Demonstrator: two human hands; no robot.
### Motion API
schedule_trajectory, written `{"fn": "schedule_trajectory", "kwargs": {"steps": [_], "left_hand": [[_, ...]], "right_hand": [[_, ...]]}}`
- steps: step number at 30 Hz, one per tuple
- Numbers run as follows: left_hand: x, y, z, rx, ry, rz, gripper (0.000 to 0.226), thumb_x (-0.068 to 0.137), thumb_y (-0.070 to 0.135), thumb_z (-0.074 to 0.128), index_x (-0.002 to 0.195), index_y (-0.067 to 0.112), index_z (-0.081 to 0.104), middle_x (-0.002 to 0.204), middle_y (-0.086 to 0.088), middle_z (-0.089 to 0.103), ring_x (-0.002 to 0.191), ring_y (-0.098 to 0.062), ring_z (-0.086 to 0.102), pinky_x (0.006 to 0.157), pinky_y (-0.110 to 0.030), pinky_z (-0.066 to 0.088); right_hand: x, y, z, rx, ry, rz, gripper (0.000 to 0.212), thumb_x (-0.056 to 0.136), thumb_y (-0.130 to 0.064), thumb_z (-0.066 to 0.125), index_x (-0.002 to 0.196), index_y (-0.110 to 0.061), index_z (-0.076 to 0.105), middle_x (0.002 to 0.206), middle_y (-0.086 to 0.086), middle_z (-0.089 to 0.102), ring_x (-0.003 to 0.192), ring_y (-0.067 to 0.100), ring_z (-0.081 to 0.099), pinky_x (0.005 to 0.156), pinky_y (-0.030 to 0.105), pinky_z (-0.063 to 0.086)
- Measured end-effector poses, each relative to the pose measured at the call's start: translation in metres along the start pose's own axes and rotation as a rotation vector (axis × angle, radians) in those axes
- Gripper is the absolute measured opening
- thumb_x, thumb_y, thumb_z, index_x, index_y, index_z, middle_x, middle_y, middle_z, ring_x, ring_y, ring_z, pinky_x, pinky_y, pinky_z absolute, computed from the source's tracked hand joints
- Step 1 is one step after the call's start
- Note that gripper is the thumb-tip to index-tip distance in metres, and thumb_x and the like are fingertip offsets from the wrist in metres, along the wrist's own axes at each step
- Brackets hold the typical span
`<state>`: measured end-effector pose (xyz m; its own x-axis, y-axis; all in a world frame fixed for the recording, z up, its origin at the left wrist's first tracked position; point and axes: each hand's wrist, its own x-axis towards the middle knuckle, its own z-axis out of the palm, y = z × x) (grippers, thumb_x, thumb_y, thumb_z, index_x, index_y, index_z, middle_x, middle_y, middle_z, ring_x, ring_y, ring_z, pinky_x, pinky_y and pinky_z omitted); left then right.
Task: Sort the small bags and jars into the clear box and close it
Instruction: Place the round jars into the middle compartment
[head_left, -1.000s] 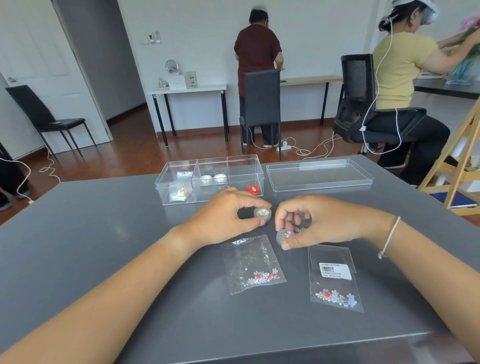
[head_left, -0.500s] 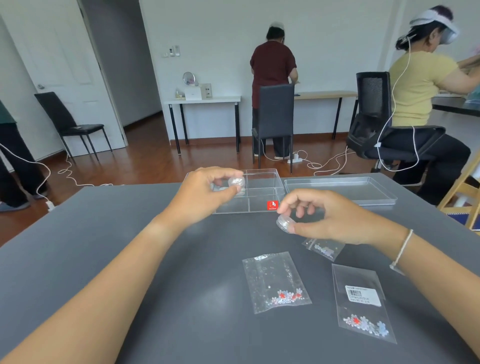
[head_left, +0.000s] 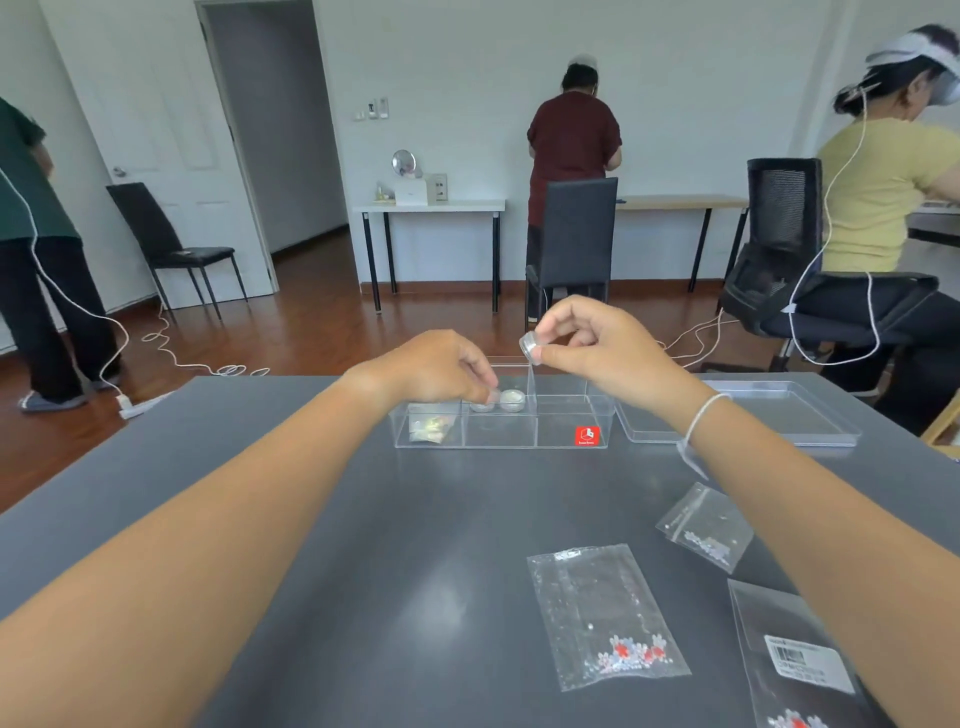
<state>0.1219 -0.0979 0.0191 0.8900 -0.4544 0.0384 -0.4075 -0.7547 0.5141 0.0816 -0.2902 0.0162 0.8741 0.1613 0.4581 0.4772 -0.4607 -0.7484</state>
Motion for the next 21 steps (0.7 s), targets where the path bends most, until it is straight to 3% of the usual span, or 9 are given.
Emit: {"fn": "schedule_trajectory", "kwargs": {"steps": [4, 9, 14, 21], "left_hand": [[0.011, 0.005, -0.003, 0.096, -0.100, -0.022, 0.014, 0.071, 0.025, 0.075, 0.084, 0.025, 0.071, 0.079, 0.015, 0.066, 0.081, -0.001, 0.058, 0.075, -0.016, 0.042], [0.017, 0.007, -0.005, 0.131, -0.190, -0.060, 0.016, 0.069, 0.028, 0.076, 0.084, 0.026, 0.071, 0.080, 0.018, 0.066, 0.085, 0.002, 0.057, 0.067, -0.015, 0.039], [0.022, 0.008, -0.006, 0.173, -0.258, -0.080, 0.014, 0.063, 0.032, 0.080, 0.072, 0.032, 0.070, 0.073, 0.023, 0.067, 0.092, -0.004, 0.060, 0.080, -0.021, 0.040], [0.019, 0.003, -0.005, 0.122, -0.182, -0.024, 0.008, 0.070, 0.026, 0.075, 0.074, 0.032, 0.071, 0.075, 0.022, 0.066, 0.081, 0.004, 0.058, 0.070, -0.015, 0.039]], "right_hand": [[0.005, 0.011, 0.009, 0.000, 0.028, 0.030, 0.017, 0.073, -0.024, 0.072, 0.071, -0.031, 0.057, 0.077, -0.015, 0.064, 0.047, -0.002, 0.046, 0.052, 0.005, 0.039], [-0.001, 0.022, 0.007, 0.010, 0.030, 0.064, 0.019, 0.075, -0.021, 0.071, 0.072, -0.031, 0.056, 0.079, -0.013, 0.063, 0.048, -0.008, 0.049, 0.052, 0.002, 0.038], [-0.006, 0.029, 0.005, -0.026, 0.050, 0.102, 0.018, 0.075, -0.026, 0.071, 0.071, -0.032, 0.055, 0.080, -0.014, 0.063, 0.055, 0.002, 0.050, 0.058, 0.016, 0.040], [-0.008, 0.024, 0.005, -0.033, 0.043, 0.109, 0.016, 0.075, -0.026, 0.071, 0.072, -0.031, 0.056, 0.081, -0.014, 0.064, 0.056, 0.000, 0.051, 0.053, 0.009, 0.041]]}}
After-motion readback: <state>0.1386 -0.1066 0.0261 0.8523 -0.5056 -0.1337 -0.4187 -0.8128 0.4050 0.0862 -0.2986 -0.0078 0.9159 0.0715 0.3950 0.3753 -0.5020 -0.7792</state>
